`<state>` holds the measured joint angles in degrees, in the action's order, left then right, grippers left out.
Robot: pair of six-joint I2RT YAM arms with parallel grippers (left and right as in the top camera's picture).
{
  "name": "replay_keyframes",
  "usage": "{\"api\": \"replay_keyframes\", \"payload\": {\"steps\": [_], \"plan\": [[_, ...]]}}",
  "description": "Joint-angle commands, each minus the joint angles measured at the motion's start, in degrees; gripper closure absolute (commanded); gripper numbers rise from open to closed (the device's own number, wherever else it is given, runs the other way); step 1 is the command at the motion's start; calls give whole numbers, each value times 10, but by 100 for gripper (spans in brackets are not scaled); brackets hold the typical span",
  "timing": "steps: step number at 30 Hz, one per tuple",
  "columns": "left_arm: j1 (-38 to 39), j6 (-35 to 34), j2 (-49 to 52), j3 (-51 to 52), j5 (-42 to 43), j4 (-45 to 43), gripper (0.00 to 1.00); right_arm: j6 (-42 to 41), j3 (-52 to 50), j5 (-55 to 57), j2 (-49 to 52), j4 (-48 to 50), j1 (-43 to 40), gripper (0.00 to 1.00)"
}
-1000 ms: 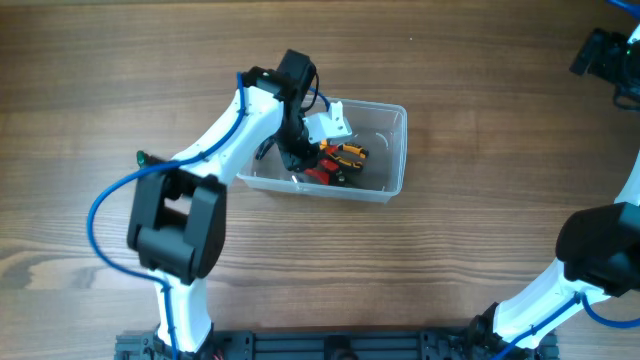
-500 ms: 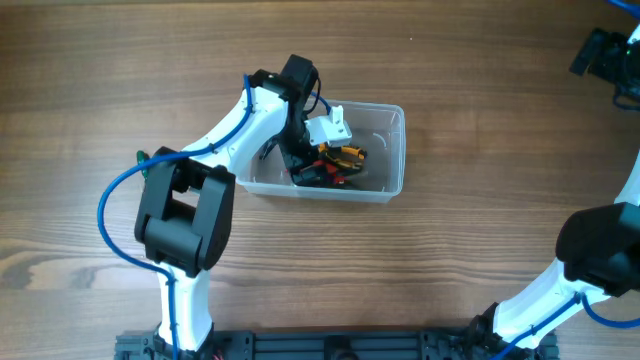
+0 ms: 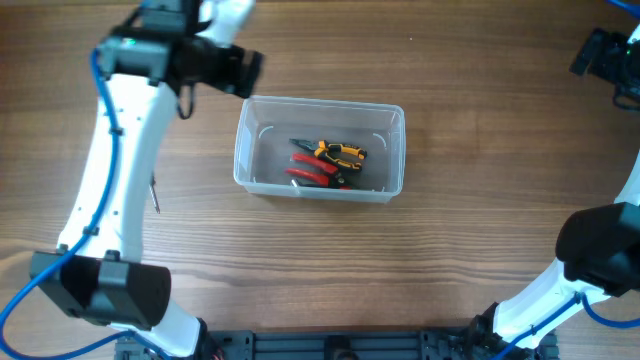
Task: Pack container
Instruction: 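Carry the black-red screwdriver into the container and release it, then lower the left gripper onto the green screwdriver and grasp it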
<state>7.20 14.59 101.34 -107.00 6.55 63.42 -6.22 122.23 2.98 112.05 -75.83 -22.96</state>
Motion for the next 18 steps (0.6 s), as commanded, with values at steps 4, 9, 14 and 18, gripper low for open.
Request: {"api": "replay_keyframes", "payload": {"steps": [4,9,14,18], "plan": [[-152,-122,25,2,-30,109,49,-2,3,-5,-4,1,2,0],[-216,-123,45,2,-30,155,67,-2,3,-5,-4,1,2,0],[-222,-123,52,40,-30,143,66,-2,3,-5,-4,1,2,0],[-222,-125,53,144,-30,72,66,-2,3,-5,-4,1,2,0]]}}
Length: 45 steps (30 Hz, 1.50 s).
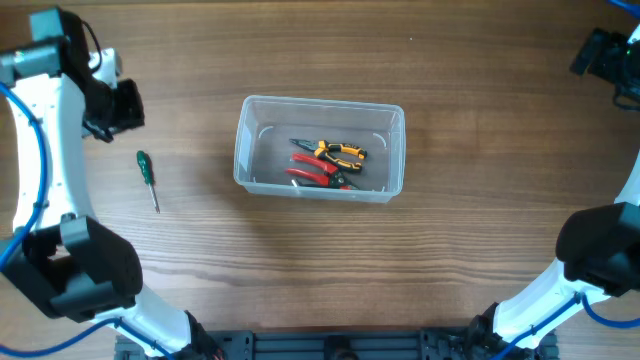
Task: Pack container
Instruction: 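Lower the left gripper onto the green screwdriver and grasp it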
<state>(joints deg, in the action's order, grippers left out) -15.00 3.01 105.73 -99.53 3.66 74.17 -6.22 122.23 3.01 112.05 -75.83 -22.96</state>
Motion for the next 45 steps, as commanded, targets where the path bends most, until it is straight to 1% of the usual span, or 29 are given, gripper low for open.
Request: {"api": "replay_keyframes", "payload": {"steps": [1,4,6,8,10,11,14,17,23,28,30,36,40,45], "plan": [[0,-9,9,100,-2,-59,65,-2,3,-5,-4,1,2,0],[0,-12,9,171,-12,-128,60,-2,3,-5,-4,1,2,0],[-1,-25,9,200,-33,-163,61,-2,3,-5,-4,1,2,0],[-3,-27,9,207,-34,-182,66,-2,3,-5,-4,1,2,0],[-7,-51,9,207,-38,-198,74,-2,3,-5,-4,1,2,0],[-12,-61,9,207,-38,-205,76,-2,3,-5,-4,1,2,0],[-24,-65,9,207,-41,-216,74,-2,3,-5,-4,1,2,0],[-42,-65,10,207,-66,-222,72,-2,3,-5,-4,1,2,0],[-63,-65,19,207,-68,-229,71,-2,3,-5,-4,1,2,0],[-63,-59,61,207,-49,-237,61,-2,3,-5,-4,1,2,0],[-63,-30,76,207,-26,-243,57,-2,3,-5,-4,1,2,0],[-62,15,86,207,-5,-264,58,-2,3,-5,-4,1,2,0],[-62,17,89,207,-5,-269,63,-2,3,-5,-4,1,2,0],[-61,17,120,207,-1,-262,63,-2,3,-5,-4,1,2,0]]}}
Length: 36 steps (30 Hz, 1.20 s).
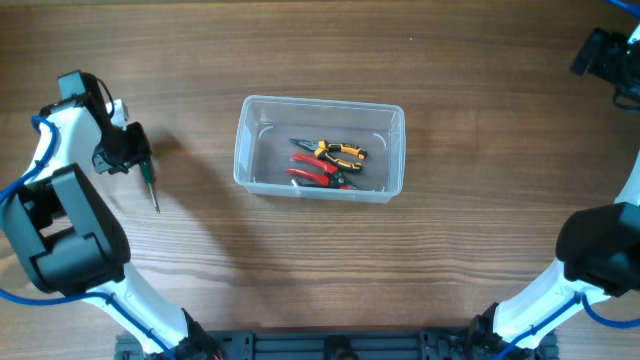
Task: Pack container
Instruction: 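Lower the left gripper onto the green screwdriver and grasp it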
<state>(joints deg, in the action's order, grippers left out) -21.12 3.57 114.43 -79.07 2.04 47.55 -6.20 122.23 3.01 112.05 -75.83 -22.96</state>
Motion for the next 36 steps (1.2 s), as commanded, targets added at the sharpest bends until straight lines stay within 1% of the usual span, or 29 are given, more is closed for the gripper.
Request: {"api": "replay_keyframes", "payload": {"steps": [1,7,9,10,11,15,19,21,24,29,32,36], "plan": [[1,11,41,2,16,5,64,-2,3,-5,-4,1,2,0],[9,11,72,2,16,5,62,-2,3,-5,-4,1,2,0],[10,11,76,2,16,6,59,-2,3,-5,-4,1,2,0],[10,11,76,2,16,6,69,-2,3,-5,-4,1,2,0],[10,11,76,2,16,6,76,-2,3,-5,-4,1,2,0],[10,11,76,2,16,6,79,-2,3,-5,-4,1,2,0],[10,11,74,-9,16,17,80,-2,3,-5,-4,1,2,0],[10,11,72,-28,16,32,82,-2,3,-5,-4,1,2,0],[10,12,66,-68,16,67,80,-2,3,-5,-4,1,2,0],[10,11,37,-181,16,137,79,-2,3,-5,-4,1,2,0],[15,12,8,-237,45,159,79,-2,3,-5,-4,1,2,0],[42,11,-40,-264,128,150,78,-2,3,-5,-4,1,2,0]]}}
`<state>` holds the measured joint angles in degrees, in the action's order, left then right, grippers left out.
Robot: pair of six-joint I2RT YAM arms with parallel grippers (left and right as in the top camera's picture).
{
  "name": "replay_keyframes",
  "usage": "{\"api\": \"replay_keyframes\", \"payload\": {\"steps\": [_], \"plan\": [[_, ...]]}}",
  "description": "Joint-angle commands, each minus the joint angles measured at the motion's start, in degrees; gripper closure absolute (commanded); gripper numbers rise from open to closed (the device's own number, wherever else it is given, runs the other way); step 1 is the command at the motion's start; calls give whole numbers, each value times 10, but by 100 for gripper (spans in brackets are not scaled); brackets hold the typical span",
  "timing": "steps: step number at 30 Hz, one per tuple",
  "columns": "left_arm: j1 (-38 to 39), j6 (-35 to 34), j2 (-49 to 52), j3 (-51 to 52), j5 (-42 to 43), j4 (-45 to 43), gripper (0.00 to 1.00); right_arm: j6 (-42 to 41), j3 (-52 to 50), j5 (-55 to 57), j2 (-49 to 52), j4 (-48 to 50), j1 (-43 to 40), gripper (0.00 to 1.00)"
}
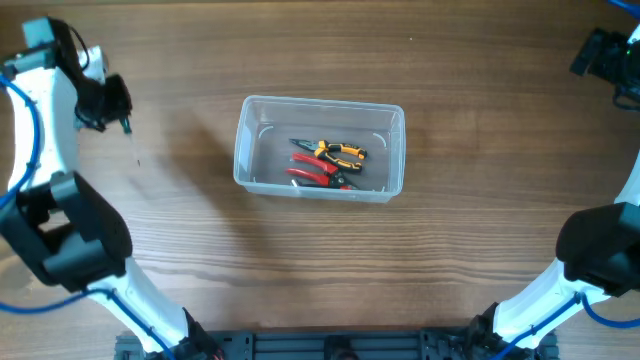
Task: Pack container
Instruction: 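Lower the left gripper onto the green screwdriver and grasp it, then carry the green screwdriver into the container and release it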
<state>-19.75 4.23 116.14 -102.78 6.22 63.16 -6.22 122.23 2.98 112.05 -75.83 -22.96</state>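
Observation:
A clear plastic container [243,150] stands mid-table. Inside lie yellow-and-black pliers [342,152] and red-handled pliers [312,173]. Far to its left, my left gripper [118,110] is raised above the table and shut on the green handle of a screwdriver [127,125]. The thin shaft hangs down and toward the front, and is hard to make out. My right gripper [597,50] is at the far right top corner, dark and partly cut off, so its jaws are not readable.
The left arm's white links [40,110] run down the left edge to its base [75,250]. The right arm's base [600,245] sits at the lower right. Bare wooden table [320,260] surrounds the container.
My left gripper was down at the screwdriver's green handle on the table. Now it is higher and further back with the screwdriver in it, and the spot on the table is bare.
My left gripper was first at the container's back left corner, the screwdriver mostly hidden under the arm. Then it was left of the container, beyond the screwdriver. Then it was low on the handle. Now it holds the screwdriver off the table.

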Motion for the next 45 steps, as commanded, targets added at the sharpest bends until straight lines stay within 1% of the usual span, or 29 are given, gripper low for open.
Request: {"api": "replay_keyframes", "payload": {"steps": [1,4,7,9,10,11,12,13,14,15,16,18,21,26,32,35,38,39,43,45], "plan": [[54,5,-77,-26,138,-15,78,-2,3,-5,-4,1,2,0],[103,33,-96,-26,189,-21,78,-2,3,-5,-4,1,2,0],[202,122,-110,-26,195,-23,76,-2,3,-5,-4,1,2,0],[259,190,-110,-26,192,-22,84,-2,3,-5,-4,1,2,0],[289,224,-110,-26,184,-22,91,-2,3,-5,-4,1,2,0],[325,265,-110,-26,166,-21,95,-2,3,-5,-4,1,2,0],[352,291,-110,-26,147,-21,95,-2,3,-5,-4,1,2,0],[373,309,-110,-26,130,-21,93,-2,3,-5,-4,1,2,0],[400,331,-110,-26,109,-21,85,-2,3,-5,-4,1,2,0],[418,343,-110,-26,93,-21,81,-2,3,-5,-4,1,2,0],[438,355,-108,-26,75,-21,81,-2,3,-5,-4,1,2,0],[467,361,-103,-26,49,-21,80,-2,3,-5,-4,1,2,0],[491,361,-84,-24,24,-17,80,-2,3,-5,-4,1,2,0],[494,361,-24,-21,24,6,80,-2,3,-5,-4,1,2,0],[496,360,71,-21,25,25,82,-2,3,-5,-4,1,2,0],[500,358,98,-21,29,35,83,-2,3,-5,-4,1,2,0],[503,358,104,-21,33,35,85,-2,3,-5,-4,1,2,0],[503,358,104,-21,33,33,83,-2,3,-5,-4,1,2,0],[502,339,98,-21,36,35,65,-2,3,-5,-4,1,2,0],[501,339,84,-24,51,37,55,-2,3,-5,-4,1,2,0]]}}
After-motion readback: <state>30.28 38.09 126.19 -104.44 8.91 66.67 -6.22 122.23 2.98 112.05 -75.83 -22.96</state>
